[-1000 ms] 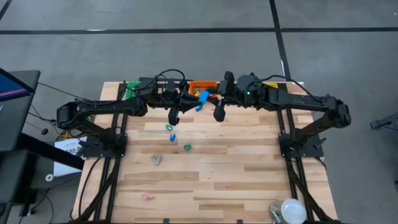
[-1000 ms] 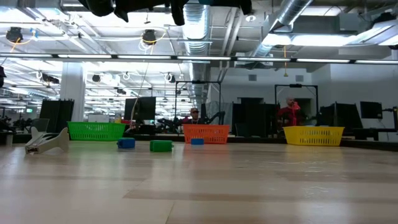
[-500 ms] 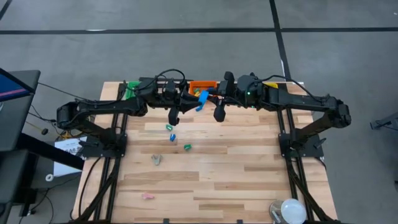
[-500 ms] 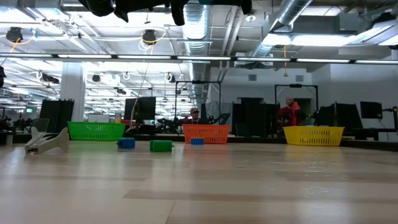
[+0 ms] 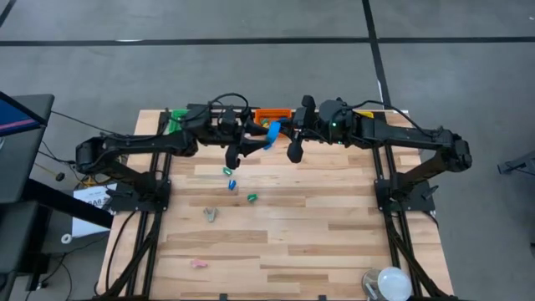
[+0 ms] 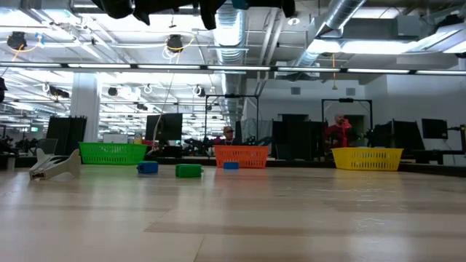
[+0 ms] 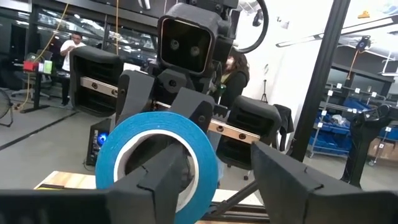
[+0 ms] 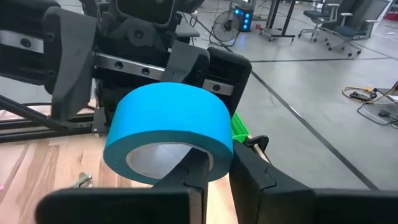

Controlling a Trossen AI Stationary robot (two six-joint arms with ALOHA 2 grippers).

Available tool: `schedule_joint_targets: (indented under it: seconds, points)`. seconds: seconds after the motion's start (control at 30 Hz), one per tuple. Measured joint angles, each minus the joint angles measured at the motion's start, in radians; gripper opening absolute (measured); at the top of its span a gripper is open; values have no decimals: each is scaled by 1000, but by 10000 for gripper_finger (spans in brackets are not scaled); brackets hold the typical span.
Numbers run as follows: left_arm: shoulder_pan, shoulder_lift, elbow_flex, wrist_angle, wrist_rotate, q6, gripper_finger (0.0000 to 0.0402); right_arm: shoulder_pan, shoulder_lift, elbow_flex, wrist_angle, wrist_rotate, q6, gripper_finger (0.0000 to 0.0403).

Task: Pick and place Stapler, Stapler remover, tape
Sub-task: Put the light blue tape into the yellow bin

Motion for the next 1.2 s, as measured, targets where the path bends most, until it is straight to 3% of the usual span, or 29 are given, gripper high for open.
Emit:
schedule_joint_targets:
  seconds: [0.57, 0.83, 0.97, 1.2]
  points:
    - [37, -175, 1, -17, -9, 31, 192, -9, -23, -1, -72, 3, 0, 38]
    - [37, -195, 1, -185, -19, 65, 191, -68, -97, 0, -300, 82, 3, 35]
    - [37, -194, 1, -262, -80, 97, 191, -129, -114, 0, -414, 113, 3, 38]
    - [37, -194, 1, -267, -124, 107, 191, -277, -112, 0, -614, 135, 0, 36]
